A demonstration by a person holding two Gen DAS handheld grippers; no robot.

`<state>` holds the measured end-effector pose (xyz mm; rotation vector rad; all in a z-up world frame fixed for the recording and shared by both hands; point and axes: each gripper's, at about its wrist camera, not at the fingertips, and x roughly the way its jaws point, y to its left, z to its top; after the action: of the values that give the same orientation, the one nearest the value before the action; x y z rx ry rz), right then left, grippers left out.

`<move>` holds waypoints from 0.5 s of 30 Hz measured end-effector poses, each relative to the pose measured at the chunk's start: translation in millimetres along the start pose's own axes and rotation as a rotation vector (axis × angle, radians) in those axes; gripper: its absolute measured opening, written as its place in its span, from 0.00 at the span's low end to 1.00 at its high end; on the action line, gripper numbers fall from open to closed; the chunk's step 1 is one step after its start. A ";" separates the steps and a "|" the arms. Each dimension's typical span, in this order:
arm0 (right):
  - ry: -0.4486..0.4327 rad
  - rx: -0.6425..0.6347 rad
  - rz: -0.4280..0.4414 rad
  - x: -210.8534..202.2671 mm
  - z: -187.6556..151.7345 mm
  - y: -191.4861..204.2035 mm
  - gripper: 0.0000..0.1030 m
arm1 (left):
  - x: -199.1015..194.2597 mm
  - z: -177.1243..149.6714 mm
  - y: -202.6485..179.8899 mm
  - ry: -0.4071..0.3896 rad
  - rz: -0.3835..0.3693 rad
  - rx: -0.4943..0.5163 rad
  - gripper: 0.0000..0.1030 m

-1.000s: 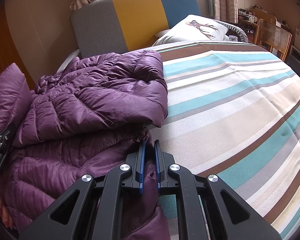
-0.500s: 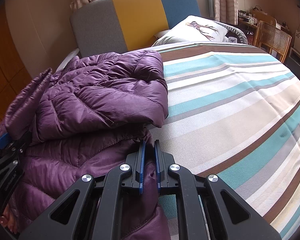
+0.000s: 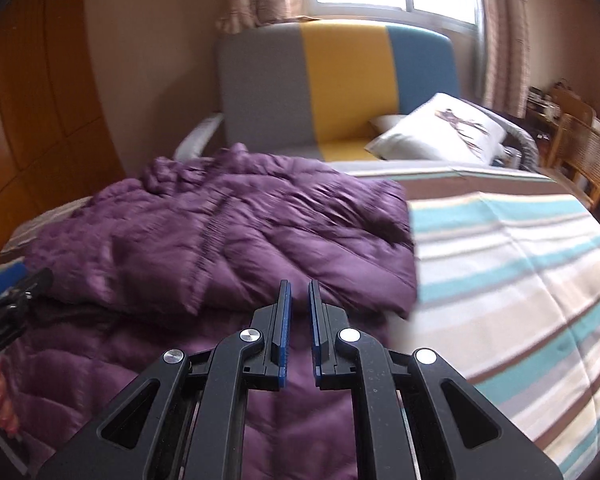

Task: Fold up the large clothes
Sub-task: 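Lay the held sleeve over the jacket body and open the left tool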

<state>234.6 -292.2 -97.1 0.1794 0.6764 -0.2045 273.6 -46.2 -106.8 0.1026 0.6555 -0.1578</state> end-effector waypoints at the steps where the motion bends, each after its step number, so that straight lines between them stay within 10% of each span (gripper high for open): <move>1: 0.000 -0.007 0.026 2.7 7.9 9.1 0.07 | 3.5 0.1 14.6 0.008 0.039 -0.034 0.71; 6: 0.016 -0.090 0.128 19.0 30.8 56.7 0.07 | 21.5 -9.8 63.6 0.051 0.166 -0.138 0.71; 15: 0.148 -0.218 0.085 78.4 32.6 91.3 0.07 | 38.2 -32.5 80.7 0.098 0.107 -0.230 0.86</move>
<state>336.2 -221.8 -113.0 0.0144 0.8312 -0.0354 298.4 33.5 -152.3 -0.0768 0.7597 0.0263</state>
